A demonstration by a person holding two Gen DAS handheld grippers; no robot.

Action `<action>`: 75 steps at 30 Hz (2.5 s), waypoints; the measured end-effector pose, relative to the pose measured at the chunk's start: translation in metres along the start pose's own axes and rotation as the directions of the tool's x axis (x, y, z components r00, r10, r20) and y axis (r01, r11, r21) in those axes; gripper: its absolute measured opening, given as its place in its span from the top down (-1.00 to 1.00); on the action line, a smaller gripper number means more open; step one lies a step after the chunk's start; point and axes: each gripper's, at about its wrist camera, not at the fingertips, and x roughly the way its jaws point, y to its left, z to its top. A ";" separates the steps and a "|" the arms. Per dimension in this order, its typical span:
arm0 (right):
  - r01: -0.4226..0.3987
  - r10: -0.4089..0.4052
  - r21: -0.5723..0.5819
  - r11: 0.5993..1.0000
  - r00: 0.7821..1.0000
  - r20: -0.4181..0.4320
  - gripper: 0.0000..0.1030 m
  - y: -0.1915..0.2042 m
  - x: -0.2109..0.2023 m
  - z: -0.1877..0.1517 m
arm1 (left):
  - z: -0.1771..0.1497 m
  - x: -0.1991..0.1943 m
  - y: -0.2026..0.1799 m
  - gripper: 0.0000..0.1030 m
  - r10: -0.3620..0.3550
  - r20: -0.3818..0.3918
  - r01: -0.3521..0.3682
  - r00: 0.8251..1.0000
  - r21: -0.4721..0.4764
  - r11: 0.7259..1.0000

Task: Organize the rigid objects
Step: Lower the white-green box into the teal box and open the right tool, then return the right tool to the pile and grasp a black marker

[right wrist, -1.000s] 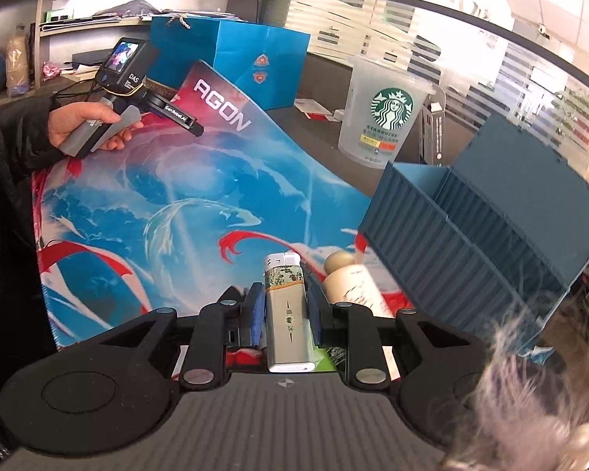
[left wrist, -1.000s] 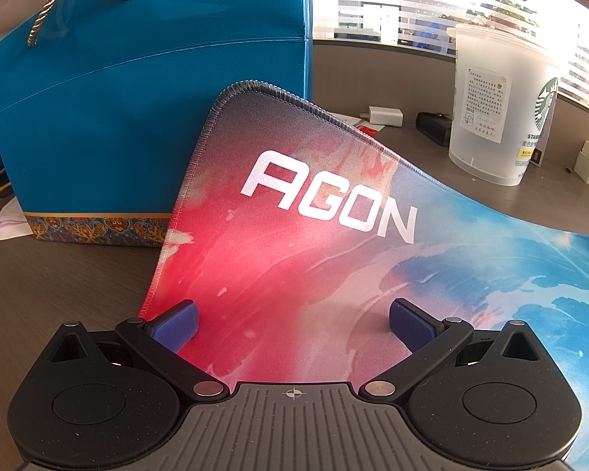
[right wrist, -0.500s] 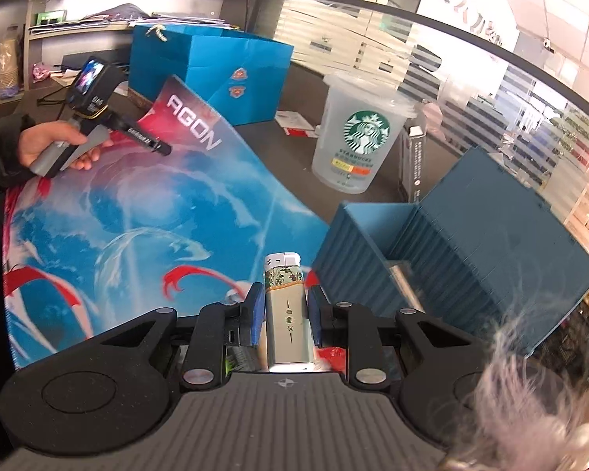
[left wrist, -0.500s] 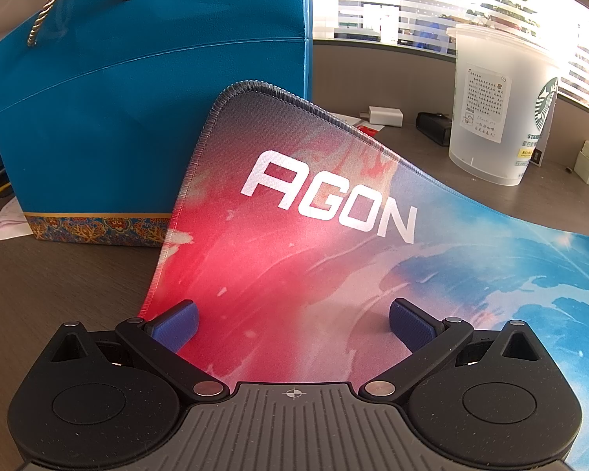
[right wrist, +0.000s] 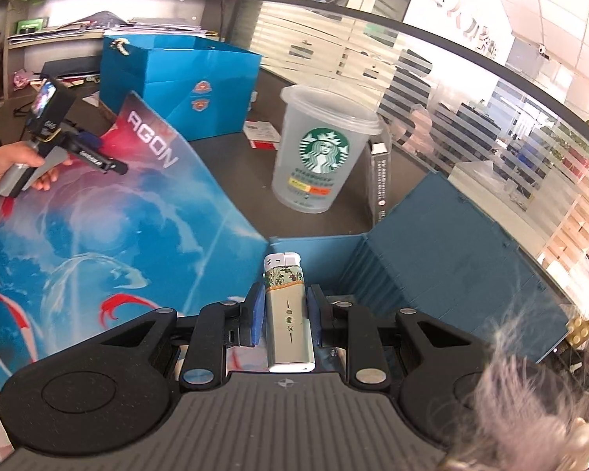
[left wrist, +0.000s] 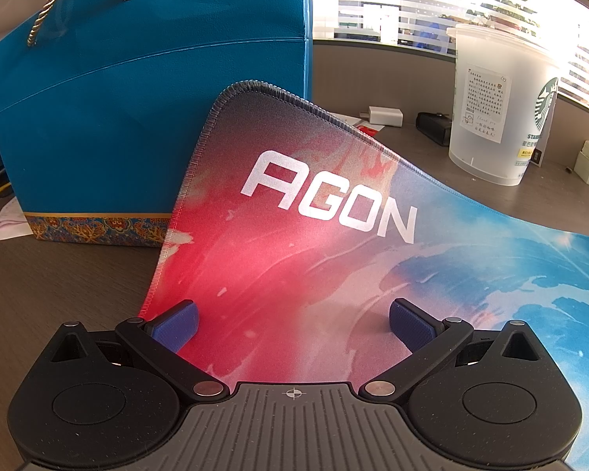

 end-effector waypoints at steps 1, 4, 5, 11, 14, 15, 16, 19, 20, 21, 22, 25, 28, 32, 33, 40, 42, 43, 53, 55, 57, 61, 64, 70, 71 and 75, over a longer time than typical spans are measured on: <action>0.003 -0.003 0.002 1.000 1.000 -0.002 0.58 -0.006 0.002 0.002 | 0.000 0.000 0.000 -1.00 0.000 0.000 0.000 1.000 0.000 1.000; 0.006 -0.006 0.009 1.000 1.000 -0.009 0.58 -0.020 0.009 0.004 | 0.000 0.000 0.000 -1.00 0.000 0.000 0.000 1.000 0.000 1.000; 0.005 -0.005 0.012 1.000 1.000 -0.012 0.58 -0.025 0.012 0.005 | 0.000 0.000 0.000 -1.00 0.000 0.000 0.000 1.000 0.000 1.000; -0.017 0.019 0.028 0.999 0.998 -0.054 0.58 -0.049 0.038 0.002 | 0.000 0.000 0.000 -1.00 0.000 0.000 0.000 1.000 0.000 1.000; -0.035 0.038 0.037 0.999 0.996 -0.081 0.58 -0.058 0.052 -0.001 | 0.000 0.000 0.000 -1.00 0.000 0.000 0.000 1.000 0.000 1.000; -0.043 0.046 0.040 0.998 0.995 -0.087 0.58 -0.060 0.057 -0.002 | 0.000 0.000 0.000 -1.00 0.000 0.000 0.000 1.000 0.000 1.000; -0.054 0.059 0.047 0.997 0.994 -0.094 0.58 -0.061 0.061 -0.003 | 0.000 0.000 0.000 -1.00 0.000 0.000 0.000 1.000 0.000 1.000; -0.072 0.078 0.063 0.995 0.990 -0.116 0.58 -0.067 0.072 -0.007 | 0.000 0.000 0.000 -1.00 0.000 0.000 0.000 1.000 0.000 1.000; -0.074 0.082 0.066 0.995 0.989 -0.122 0.58 -0.068 0.075 -0.008 | 0.000 0.000 0.000 -1.00 0.000 0.000 0.000 1.000 0.001 1.000; -0.077 0.086 0.072 0.994 0.988 -0.125 0.58 -0.070 0.077 -0.010 | 0.000 0.000 0.000 -1.00 -0.001 0.000 0.001 1.000 0.000 1.000; -0.080 0.089 0.076 0.994 0.988 -0.125 0.58 -0.071 0.079 -0.011 | 0.000 0.000 0.000 -1.00 -0.001 0.000 0.001 1.000 0.000 1.000; -0.094 0.105 0.090 0.992 0.986 -0.129 0.58 -0.073 0.085 -0.014 | 0.000 0.000 0.000 -1.00 -0.001 0.000 0.001 1.000 0.000 1.000; -0.109 0.123 0.104 0.989 0.983 -0.134 0.58 -0.074 0.089 -0.016 | 0.000 0.000 0.000 -1.00 -0.001 0.000 0.001 1.000 0.000 1.000; -0.143 0.162 0.144 0.979 0.978 -0.132 0.57 -0.077 0.093 -0.020 | 0.000 0.000 0.000 -1.00 -0.001 0.000 0.001 1.000 0.001 1.000; -0.148 0.169 0.155 0.977 0.977 -0.133 0.57 -0.079 0.093 -0.020 | 0.000 0.000 0.000 -1.00 -0.001 0.000 0.001 1.000 0.000 1.000; -0.152 0.177 0.185 0.971 0.976 -0.127 0.54 -0.082 0.094 -0.022 | 0.000 0.000 0.000 -1.00 -0.001 0.000 0.001 1.000 0.001 1.000; -0.148 0.172 0.188 0.971 0.977 -0.123 0.50 -0.082 0.094 -0.022 | 0.000 0.000 0.000 -1.00 -0.001 0.000 0.001 1.000 0.001 1.000; -0.144 0.169 0.190 0.971 0.978 -0.121 0.50 -0.082 0.093 -0.022 | 0.000 0.000 0.000 -1.00 -0.001 0.000 0.001 1.000 0.001 1.000; -0.107 0.125 0.170 0.980 0.987 -0.097 0.32 -0.073 0.079 -0.021 | 0.000 0.000 0.000 -1.00 -0.001 0.000 0.001 1.000 0.001 1.000; -0.099 0.116 0.172 0.980 0.989 -0.089 0.32 -0.071 0.075 -0.021 | 0.000 0.000 0.000 -1.00 -0.001 0.000 0.001 1.000 0.001 1.000; -0.094 0.109 0.173 0.980 0.991 -0.083 0.32 -0.070 0.071 -0.021 | 0.000 0.000 0.000 -1.00 -0.001 0.000 0.001 1.000 0.001 1.000; -0.076 0.090 0.166 0.983 0.993 -0.081 0.32 -0.063 0.062 -0.023 | 0.000 0.000 0.000 -1.00 -0.002 0.000 0.002 1.000 0.001 1.000; -0.063 0.075 0.167 0.984 0.995 -0.068 0.31 -0.060 0.053 -0.023 | 0.000 0.000 0.000 -1.00 -0.002 0.000 0.002 1.000 0.001 1.000; -0.027 0.035 0.170 0.985 0.998 -0.048 0.22 -0.054 0.032 -0.026 | 0.000 0.000 0.000 -1.00 -0.002 0.000 0.002 1.000 0.001 1.000; -0.025 0.033 0.170 0.985 0.999 -0.043 0.19 -0.052 0.027 -0.027 | 0.000 0.000 0.000 -1.00 -0.002 0.000 0.002 1.000 0.001 1.000; -0.017 0.024 0.178 0.984 0.999 -0.038 0.17 -0.043 0.015 -0.033 | 0.000 0.000 0.000 -1.00 -0.002 0.000 0.002 1.000 0.001 1.000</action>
